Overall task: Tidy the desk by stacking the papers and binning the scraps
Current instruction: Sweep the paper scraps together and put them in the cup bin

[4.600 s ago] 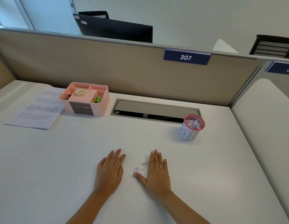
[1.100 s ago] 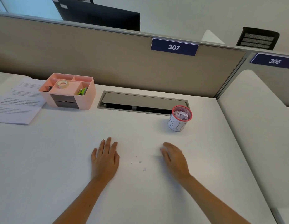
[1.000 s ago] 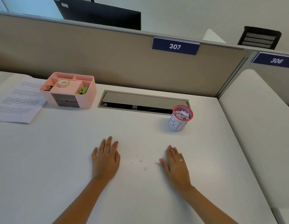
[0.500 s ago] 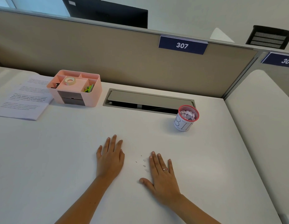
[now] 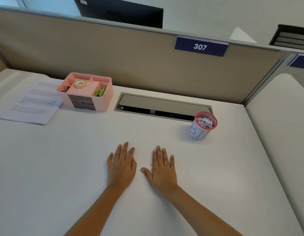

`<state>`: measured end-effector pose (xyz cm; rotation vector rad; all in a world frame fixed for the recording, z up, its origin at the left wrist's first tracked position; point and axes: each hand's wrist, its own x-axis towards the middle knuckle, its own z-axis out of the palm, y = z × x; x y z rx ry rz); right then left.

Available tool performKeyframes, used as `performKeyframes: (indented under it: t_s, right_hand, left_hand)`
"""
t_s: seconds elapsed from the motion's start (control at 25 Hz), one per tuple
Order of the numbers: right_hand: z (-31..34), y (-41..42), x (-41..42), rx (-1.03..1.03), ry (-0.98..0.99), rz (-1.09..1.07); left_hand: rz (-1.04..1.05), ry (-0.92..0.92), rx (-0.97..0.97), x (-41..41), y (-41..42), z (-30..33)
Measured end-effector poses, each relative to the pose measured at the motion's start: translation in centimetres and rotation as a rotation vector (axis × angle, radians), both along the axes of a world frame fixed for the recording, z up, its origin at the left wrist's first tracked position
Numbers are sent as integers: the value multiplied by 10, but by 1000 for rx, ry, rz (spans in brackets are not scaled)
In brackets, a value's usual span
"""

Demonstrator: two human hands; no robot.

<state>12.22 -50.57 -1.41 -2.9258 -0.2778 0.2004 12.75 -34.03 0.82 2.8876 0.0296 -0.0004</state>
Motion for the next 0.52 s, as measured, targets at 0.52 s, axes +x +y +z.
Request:
performKeyframes:
  t_s: [0.52]
  right_hand:
    - [8, -19, -28, 174, -43, 320]
  left_hand:
    - [1, -36, -13, -2, 0, -2]
